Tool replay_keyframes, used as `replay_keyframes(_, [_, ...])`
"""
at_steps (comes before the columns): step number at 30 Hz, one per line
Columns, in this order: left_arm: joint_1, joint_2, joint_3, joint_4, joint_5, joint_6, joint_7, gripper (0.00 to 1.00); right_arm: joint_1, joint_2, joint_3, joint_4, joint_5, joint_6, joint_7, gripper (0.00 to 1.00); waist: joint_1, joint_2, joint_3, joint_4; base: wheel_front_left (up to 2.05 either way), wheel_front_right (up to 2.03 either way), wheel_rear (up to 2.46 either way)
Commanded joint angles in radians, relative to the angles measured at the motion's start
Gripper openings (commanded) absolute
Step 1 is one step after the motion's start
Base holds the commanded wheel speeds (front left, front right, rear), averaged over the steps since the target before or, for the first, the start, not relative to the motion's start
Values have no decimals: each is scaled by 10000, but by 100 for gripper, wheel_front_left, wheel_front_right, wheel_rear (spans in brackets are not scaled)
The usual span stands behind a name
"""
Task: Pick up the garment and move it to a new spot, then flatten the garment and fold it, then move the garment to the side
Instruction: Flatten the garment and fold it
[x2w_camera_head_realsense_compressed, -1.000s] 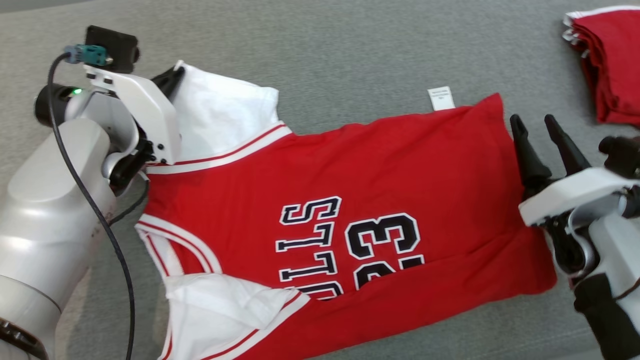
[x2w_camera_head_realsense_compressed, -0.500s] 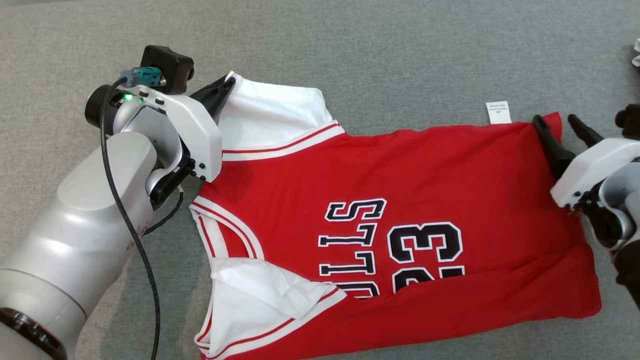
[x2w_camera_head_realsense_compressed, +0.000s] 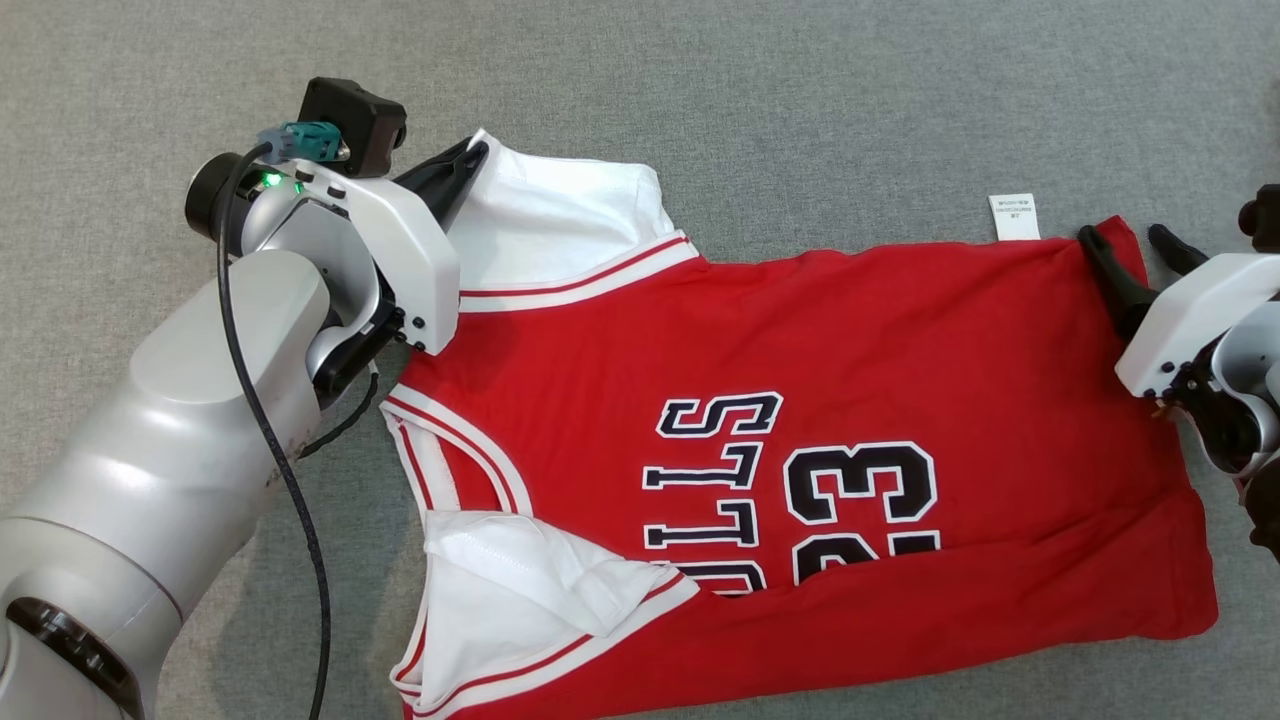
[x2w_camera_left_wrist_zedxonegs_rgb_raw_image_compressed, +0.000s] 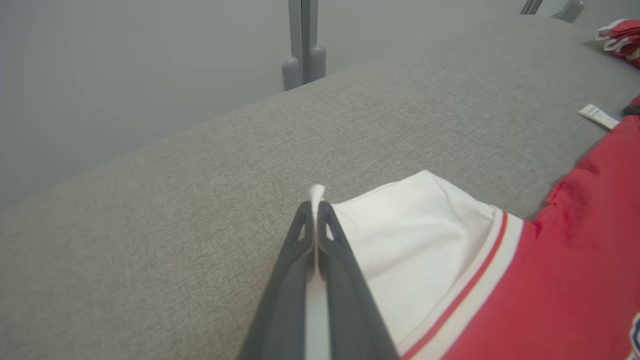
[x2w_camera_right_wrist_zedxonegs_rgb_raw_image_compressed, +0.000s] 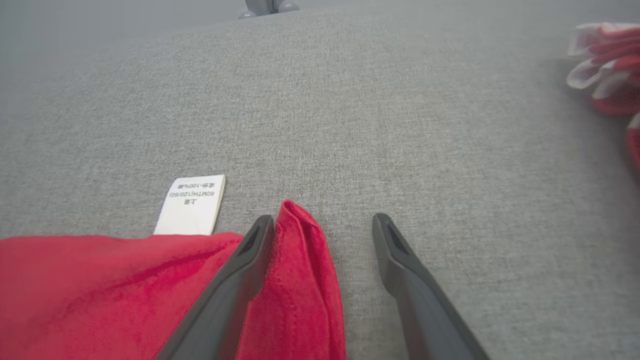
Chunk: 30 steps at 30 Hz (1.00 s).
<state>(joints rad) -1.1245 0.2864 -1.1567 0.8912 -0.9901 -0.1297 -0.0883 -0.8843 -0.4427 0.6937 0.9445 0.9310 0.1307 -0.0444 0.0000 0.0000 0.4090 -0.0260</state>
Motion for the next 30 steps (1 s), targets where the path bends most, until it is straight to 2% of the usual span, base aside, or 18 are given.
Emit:
replay_keyframes(1, [-153, 11, -73, 53, -96, -11, -52, 0, -110, -47, 159, 34, 102, 0, 15, 100, 0, 0, -7, 6, 0, 0, 0])
replay_keyframes(2, [-170, 12, -121, 67, -137, -11, -65, 0, -125, -51, 285, 25, 154, 0, 8, 100, 0, 0, -11, 8, 0, 0, 0])
replay_keyframes(3, [-190, 15, -167, 81, -182, -11, -83, 0, -158, -78, 440, -10, 169, 0, -75, 50, 0, 0, -16, 9, 0, 0, 0])
replay_keyframes(4, [-210, 18, -209, 94, -223, -11, -91, 0, -203, -131, 596, -45, 138, 0, -190, 12, 0, 0, -21, 12, 0, 0, 0])
replay_keyframes(5, [-227, 13, -250, 110, -276, -11, -117, 0, -220, -160, 737, -60, 148, 0, -296, 0, 0, 0, -30, 14, 0, 0, 0])
replay_keyframes(17, [121, 194, -418, -26, -1006, -12, -607, 0, 143, -324, 1573, 97, 748, -2, -1777, 0, 0, 0, -515, 60, 0, 0, 0])
replay_keyframes(24, [567, 700, -332, -697, -1563, -12, -1092, 0, 720, -526, 1742, -118, 1189, -2, -2174, 0, 0, 0, -1038, 219, 0, 0, 0])
replay_keyframes(30, [1133, 1185, -416, -1700, -1831, -12, -1293, 0, 1293, -805, 1454, -478, 1324, -2, -2222, 0, 0, 0, -1539, 462, 0, 0, 0])
